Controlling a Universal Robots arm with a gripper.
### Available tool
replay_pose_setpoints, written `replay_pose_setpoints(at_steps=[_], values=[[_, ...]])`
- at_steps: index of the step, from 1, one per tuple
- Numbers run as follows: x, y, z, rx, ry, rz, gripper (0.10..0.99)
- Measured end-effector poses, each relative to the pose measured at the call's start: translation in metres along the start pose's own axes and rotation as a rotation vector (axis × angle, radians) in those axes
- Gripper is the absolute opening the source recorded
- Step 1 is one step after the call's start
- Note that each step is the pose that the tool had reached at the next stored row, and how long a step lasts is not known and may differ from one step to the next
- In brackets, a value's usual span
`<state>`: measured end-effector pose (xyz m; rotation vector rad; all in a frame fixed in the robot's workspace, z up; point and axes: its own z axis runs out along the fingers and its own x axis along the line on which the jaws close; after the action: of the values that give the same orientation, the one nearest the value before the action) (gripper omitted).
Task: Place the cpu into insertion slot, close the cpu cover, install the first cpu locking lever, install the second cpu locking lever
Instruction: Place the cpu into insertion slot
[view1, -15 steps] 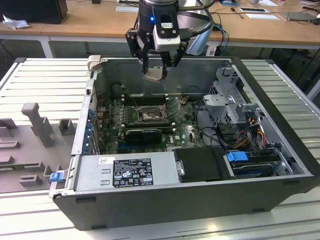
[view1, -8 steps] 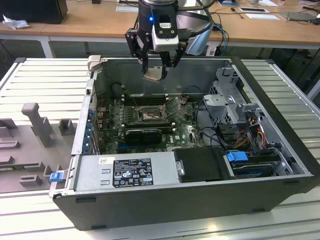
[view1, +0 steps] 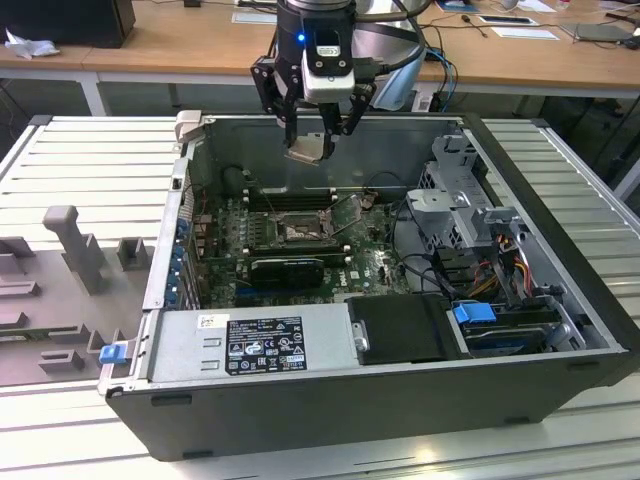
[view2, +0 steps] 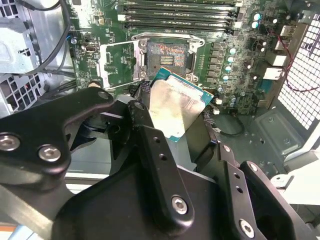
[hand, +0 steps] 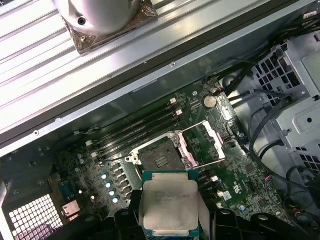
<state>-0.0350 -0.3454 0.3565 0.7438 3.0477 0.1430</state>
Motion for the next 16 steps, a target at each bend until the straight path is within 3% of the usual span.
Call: replay_pose_setpoints(at_steps=[16], values=[[0.0000, 0.0000, 0.0000, -0.001, -0.0051, 0.058, 0.529]])
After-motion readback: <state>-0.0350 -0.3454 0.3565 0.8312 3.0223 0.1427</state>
